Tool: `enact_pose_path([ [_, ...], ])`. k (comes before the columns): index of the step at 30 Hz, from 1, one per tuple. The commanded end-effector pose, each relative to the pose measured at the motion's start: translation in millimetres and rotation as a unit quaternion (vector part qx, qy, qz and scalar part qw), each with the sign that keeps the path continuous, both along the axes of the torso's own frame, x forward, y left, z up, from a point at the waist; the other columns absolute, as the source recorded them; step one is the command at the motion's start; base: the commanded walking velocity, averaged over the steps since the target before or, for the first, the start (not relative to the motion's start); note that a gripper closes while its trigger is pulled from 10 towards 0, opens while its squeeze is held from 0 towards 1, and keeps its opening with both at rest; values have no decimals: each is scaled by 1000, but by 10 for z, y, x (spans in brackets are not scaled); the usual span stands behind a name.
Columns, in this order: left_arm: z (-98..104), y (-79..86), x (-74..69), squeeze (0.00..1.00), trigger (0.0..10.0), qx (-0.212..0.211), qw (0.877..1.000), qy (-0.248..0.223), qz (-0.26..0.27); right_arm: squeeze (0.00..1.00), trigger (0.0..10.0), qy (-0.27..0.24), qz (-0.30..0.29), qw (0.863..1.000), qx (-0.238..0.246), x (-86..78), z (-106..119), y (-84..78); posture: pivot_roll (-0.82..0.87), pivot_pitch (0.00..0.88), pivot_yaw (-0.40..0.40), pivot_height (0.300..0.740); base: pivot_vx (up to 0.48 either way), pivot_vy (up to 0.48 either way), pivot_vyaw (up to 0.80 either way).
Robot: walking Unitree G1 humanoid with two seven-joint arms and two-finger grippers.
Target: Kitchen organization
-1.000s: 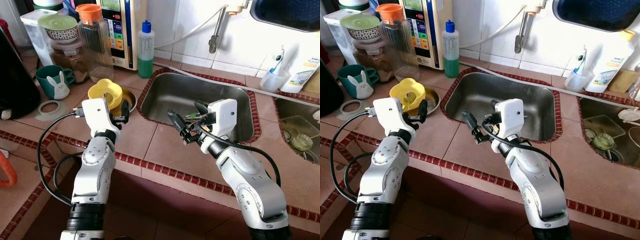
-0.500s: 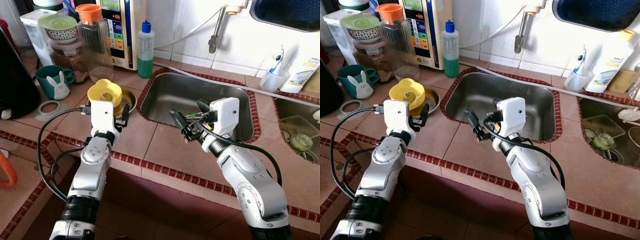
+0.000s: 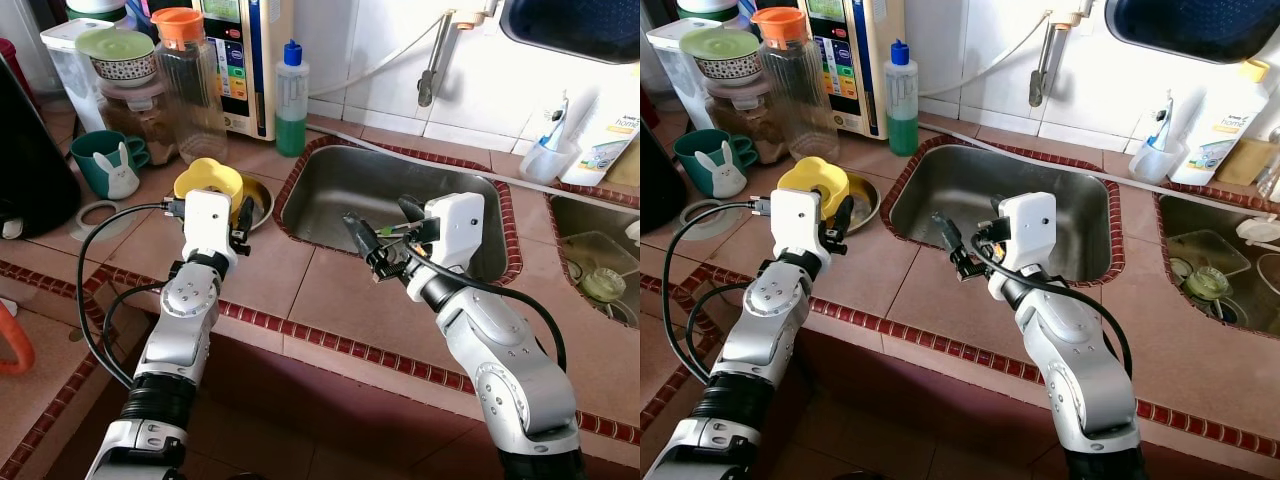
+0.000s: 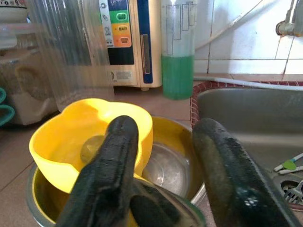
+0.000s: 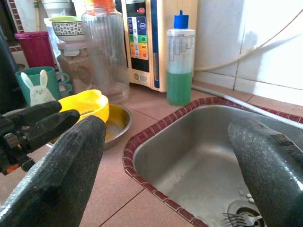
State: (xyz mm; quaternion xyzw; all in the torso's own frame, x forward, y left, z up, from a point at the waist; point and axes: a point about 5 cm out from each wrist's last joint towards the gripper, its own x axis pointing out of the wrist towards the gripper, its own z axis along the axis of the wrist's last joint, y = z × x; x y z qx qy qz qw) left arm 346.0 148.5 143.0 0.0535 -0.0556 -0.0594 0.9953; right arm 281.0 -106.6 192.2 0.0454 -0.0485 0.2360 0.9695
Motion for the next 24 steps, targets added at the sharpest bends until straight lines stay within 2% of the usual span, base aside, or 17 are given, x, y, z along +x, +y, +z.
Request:
enact_pose_path([
  [1,45,-8,34,0,0,-2,1000,-7,-4,851,10000,-1,-9,1000,-2,34,24,-40,79,25,-20,740,0,0,0],
  [7,45,-17,38,0,0,-2,1000,-15,-6,784,10000,-3,-10,1000,-2,44,32,-51,78,20,-19,740,0,0,0],
  [24,98,-21,41,0,0,-1,999,-38,-7,714,10000,-2,-14,1000,-1,48,33,-52,78,22,-20,740,0,0,0],
])
